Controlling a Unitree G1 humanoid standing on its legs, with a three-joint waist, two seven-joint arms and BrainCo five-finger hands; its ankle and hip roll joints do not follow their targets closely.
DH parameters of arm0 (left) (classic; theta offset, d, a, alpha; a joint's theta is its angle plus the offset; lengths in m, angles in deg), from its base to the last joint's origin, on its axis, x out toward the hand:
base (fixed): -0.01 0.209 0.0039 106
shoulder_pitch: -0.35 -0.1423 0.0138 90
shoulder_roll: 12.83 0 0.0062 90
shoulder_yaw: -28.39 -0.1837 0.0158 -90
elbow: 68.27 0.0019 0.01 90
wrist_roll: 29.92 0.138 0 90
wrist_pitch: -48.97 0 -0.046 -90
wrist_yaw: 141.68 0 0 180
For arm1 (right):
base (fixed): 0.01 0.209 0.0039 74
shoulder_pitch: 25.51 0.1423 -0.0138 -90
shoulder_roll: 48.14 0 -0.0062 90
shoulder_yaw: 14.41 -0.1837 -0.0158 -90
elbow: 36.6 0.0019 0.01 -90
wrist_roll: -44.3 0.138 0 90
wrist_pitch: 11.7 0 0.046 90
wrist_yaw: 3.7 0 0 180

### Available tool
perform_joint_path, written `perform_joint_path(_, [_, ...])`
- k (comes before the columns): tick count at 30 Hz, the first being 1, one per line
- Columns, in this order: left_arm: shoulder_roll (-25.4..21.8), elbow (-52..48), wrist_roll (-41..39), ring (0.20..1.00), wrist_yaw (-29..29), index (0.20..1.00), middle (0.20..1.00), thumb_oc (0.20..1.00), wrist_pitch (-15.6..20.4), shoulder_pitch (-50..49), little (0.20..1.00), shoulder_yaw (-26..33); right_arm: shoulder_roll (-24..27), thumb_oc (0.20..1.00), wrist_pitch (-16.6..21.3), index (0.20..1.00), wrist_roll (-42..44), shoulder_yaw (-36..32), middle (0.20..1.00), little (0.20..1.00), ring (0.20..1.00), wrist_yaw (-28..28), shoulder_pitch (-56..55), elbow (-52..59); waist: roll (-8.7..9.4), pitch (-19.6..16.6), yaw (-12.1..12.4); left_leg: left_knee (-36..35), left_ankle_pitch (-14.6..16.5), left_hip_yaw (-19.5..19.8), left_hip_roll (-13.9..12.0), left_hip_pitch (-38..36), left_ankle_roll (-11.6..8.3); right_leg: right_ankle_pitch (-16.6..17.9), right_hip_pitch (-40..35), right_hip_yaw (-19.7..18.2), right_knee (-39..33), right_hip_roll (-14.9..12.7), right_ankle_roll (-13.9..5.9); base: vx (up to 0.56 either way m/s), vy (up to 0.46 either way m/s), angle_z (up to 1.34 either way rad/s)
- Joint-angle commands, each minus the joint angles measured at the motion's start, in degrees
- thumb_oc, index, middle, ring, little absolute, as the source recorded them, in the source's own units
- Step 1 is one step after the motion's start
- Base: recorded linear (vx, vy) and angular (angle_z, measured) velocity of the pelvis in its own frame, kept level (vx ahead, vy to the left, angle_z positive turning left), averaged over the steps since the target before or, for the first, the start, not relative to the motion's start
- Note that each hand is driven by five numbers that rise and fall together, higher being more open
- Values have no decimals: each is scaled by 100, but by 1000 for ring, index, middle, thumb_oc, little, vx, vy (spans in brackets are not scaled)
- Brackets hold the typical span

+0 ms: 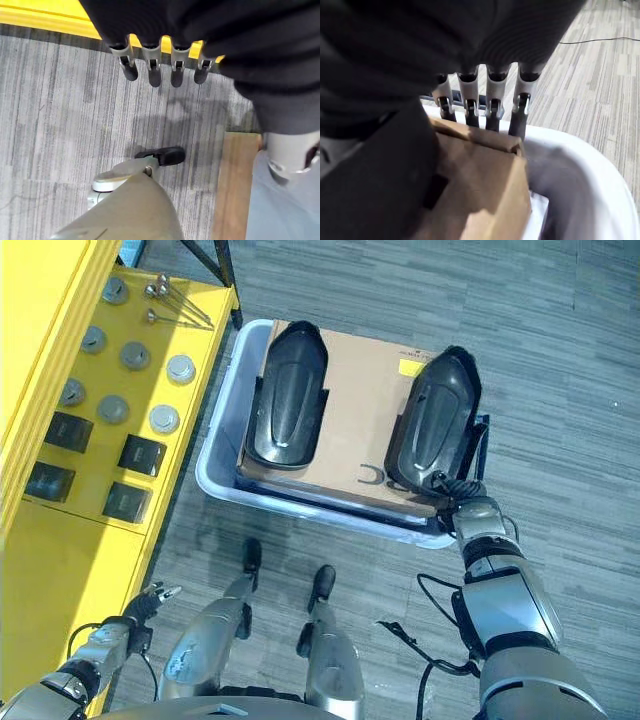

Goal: Move parts from the plastic box to the shelf.

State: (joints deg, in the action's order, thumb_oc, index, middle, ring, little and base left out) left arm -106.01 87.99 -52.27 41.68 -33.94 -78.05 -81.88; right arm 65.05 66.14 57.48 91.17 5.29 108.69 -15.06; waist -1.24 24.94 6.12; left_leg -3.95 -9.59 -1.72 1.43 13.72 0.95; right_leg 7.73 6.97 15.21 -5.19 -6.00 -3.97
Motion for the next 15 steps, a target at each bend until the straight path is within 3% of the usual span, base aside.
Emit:
perform_joint_path(1, [90, 436, 138, 1000, 15, 1000, 1000, 1000, 296, 82, 1000, -398, 47, 200, 369, 200, 166, 319, 200, 200, 200, 180, -324, -254, -136, -545, 94, -105, 292, 159, -427, -29, -563, -301, 111, 17, 288, -545, -401, -28, -43, 11])
perform_joint_path(3, [59, 382, 231, 1000, -94, 1000, 1000, 1000, 308, 48, 1000, -390, 24, 200, 921, 200, 283, 244, 200, 200, 200, 413, -388, -32, -105, -637, 62, -105, 298, 154, -433, -97, -577, -304, 50, 8, 274, -530, -402, -13, -21, 4])
perform_joint_path(6, [58, 343, 425, 1000, -368, 1000, 1000, 1000, 182, -29, 1000, -384, 3, 200, 1219, 200, 187, 168, 200, 200, 200, 891, -600, 362, -77, -739, 20, -105, 302, 128, -450, -172, -590, -329, -29, 13, 273, -507, -404, -2, -5, 1])
perform_joint_path(8, [16, 313, 360, 1000, -760, 1000, 1000, 1000, 174, -98, 1000, -240, -47, 200, 1546, 200, -85, 65, 200, 200, 200, 1507, -1012, 1199, 18, -957, -100, -105, 314, 26, -502, -343, -614, -363, -194, 12, 270, -453, -408, -26, -62, -1])
perform_joint_path(11, [-21, 188, 341, 1000, -920, 1000, 1000, 1000, 316, -122, 1000, -78, -46, 200, 1723, 200, -161, 20, 200, 200, 200, 1789, -1369, 1757, 80, -1133, -176, -105, 343, -65, -536, -507, -613, -371, -338, 14, 254, -428, -416, -7, -41, -1])
perform_joint_path(15, [-90, -977, 472, 1000, -1114, 1000, 1000, 1000, 220, -332, 1000, 325, -116, 200, 2258, 200, -625, -660, 200, 200, 200, 2111, -2641, 3015, 154, -1511, -242, -105, 417, -216, -610, -864, -565, -412, -647, 37, 273, -401, -411, 13, -62, -1])
